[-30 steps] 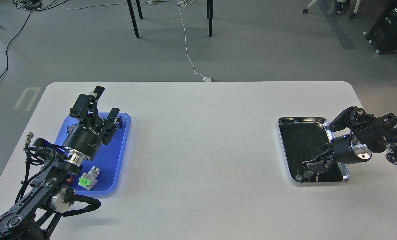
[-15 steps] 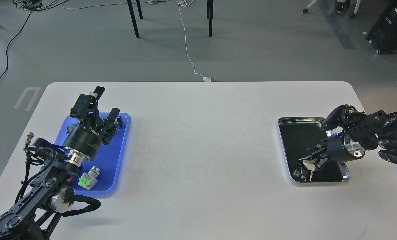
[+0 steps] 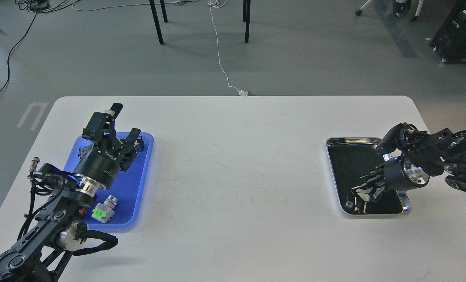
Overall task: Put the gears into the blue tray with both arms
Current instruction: 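Grasp another small black gear in the black tray with the right gripper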
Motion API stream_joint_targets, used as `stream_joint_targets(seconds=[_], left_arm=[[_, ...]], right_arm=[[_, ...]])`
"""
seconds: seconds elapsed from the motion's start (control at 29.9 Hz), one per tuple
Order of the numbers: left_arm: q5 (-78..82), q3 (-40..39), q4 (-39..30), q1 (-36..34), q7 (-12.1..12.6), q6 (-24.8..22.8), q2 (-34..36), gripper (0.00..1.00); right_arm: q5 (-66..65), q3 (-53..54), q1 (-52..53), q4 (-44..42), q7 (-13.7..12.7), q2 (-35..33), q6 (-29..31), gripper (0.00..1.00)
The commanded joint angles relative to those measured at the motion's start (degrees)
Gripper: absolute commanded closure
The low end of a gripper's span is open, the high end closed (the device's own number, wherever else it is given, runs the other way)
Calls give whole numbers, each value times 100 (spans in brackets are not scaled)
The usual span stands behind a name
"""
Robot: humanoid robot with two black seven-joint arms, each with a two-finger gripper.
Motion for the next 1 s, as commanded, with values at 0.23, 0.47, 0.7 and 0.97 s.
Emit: stream_joint_targets(seconds=[0.23,0.47,0.7,0.97], left_arm=[[0,9,0,0,0,-1,-47,1],[0,9,0,0,18,-9,-47,1],[0,9,0,0,18,-1,-56,1],[0,9,0,0,18,-1,-56,1]], right_arm=[[-23,-81,53,26,0,-9,6,53],[-32,-81,53,17,0,26,6,57],[-32,-151,53,8,0,27,6,63],[-32,-169,53,8,0,27,6,64]])
